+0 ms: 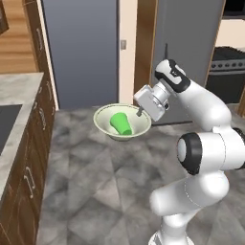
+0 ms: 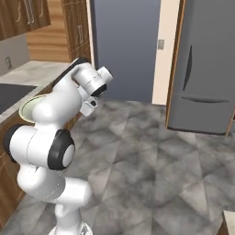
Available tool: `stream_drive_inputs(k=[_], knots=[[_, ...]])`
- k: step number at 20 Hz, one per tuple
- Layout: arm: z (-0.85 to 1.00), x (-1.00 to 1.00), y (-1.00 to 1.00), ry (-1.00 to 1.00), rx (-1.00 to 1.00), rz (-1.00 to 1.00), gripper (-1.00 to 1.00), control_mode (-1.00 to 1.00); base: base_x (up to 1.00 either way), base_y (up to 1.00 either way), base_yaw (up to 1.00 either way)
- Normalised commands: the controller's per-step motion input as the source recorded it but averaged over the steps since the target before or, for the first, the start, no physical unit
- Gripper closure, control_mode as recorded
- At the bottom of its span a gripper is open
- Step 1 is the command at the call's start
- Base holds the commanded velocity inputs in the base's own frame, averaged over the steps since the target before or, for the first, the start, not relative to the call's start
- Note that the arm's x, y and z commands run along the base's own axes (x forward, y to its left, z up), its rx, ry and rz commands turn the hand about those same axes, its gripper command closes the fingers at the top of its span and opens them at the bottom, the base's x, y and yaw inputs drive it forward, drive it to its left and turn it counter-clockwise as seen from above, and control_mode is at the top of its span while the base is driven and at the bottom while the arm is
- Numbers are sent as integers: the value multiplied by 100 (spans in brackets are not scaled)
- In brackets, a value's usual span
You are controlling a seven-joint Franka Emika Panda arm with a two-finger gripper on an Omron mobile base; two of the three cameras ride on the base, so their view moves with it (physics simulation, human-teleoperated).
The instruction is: Place the cup inside the bowl on the dining table and move the bowl to any counter.
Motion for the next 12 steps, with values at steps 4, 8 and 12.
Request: stream_drive_inputs(k=[4, 8, 12], knots=[[0, 0, 0, 0, 0, 0, 100, 100, 100, 23, 0], [0, 0, 0, 0, 0, 0, 100, 100, 100, 27, 0], [0, 0, 0, 0, 0, 0, 100, 100, 100, 30, 0]])
